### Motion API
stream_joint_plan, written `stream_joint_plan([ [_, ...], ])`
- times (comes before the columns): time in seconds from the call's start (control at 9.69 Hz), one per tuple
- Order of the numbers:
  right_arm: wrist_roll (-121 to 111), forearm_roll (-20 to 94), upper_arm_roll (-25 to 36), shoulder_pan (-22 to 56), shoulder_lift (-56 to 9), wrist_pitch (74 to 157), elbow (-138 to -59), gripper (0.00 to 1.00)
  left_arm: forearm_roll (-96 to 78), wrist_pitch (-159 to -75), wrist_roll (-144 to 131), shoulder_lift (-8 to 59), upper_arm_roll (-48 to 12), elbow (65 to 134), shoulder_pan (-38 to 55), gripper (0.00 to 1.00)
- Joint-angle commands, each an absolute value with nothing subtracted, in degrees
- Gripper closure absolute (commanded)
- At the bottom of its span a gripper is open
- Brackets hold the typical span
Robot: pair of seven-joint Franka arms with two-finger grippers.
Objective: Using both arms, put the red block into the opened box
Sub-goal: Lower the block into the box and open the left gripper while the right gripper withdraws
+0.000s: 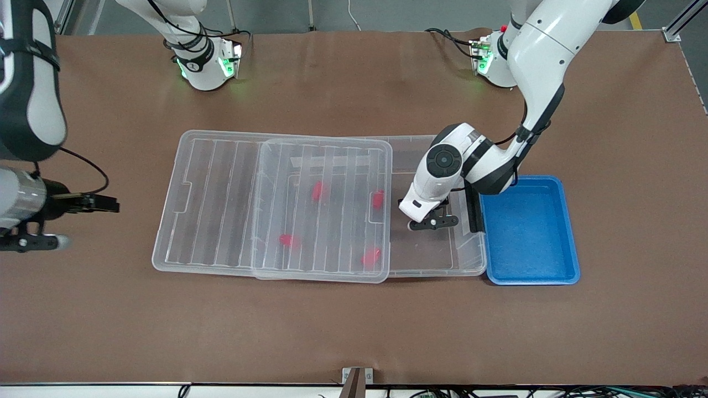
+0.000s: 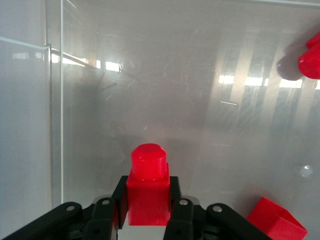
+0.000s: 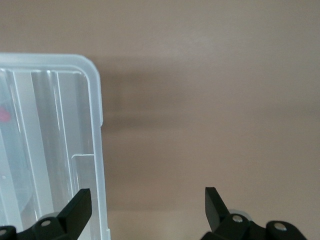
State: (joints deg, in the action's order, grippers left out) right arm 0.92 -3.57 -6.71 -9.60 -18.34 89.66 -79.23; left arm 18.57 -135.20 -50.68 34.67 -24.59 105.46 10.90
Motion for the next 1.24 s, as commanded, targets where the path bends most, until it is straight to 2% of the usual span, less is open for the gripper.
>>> stream_joint_plan([
  [0.0, 4.04, -3.61, -2.92, -8.53, -12.24, 88.77, -79.72, 0.00, 19.95, -136.06, -50.89, 36.04, -24.43, 105.30, 10.90, 0.53],
  [0.1, 4.22, -2.04, -1.07, -8.18, -9.08, 87.99, -80.15, 0.00, 19.86, -136.05, -51.06, 35.95, -24.43, 104.86, 10.72, 0.08],
  [0.21, 4.22, -1.76, -0.62, -8.09, -6.88, 86.24, -80.07, 0.00, 19.95, -135.36, -49.85, 35.16, -24.43, 103.55, 9.77, 0.00],
  [0.41, 4.04, -1.50, 1.48, -7.13, -2.13, 81.50, -80.16, 0.00, 19.95, -126.71, -46.25, 32.09, -24.35, 97.16, 8.71, 0.00],
  [0.72, 1.24, 2.90, 6.59, -5.63, 0.87, 81.91, -83.22, 0.00, 19.95, -104.66, -41.07, 27.26, -23.82, 81.96, 7.83, 0.00],
  [0.83, 1.14, 2.38, 6.59, -5.63, 0.70, 82.26, -83.58, 0.00, 19.34, -100.85, -36.61, 25.68, -24.34, 78.78, 5.39, 0.00],
  [1.13, 0.88, 2.02, 6.50, -5.80, 0.62, 83.15, -84.29, 0.00, 16.54, -97.14, -33.58, 17.25, -24.35, 78.49, 3.52, 0.00],
])
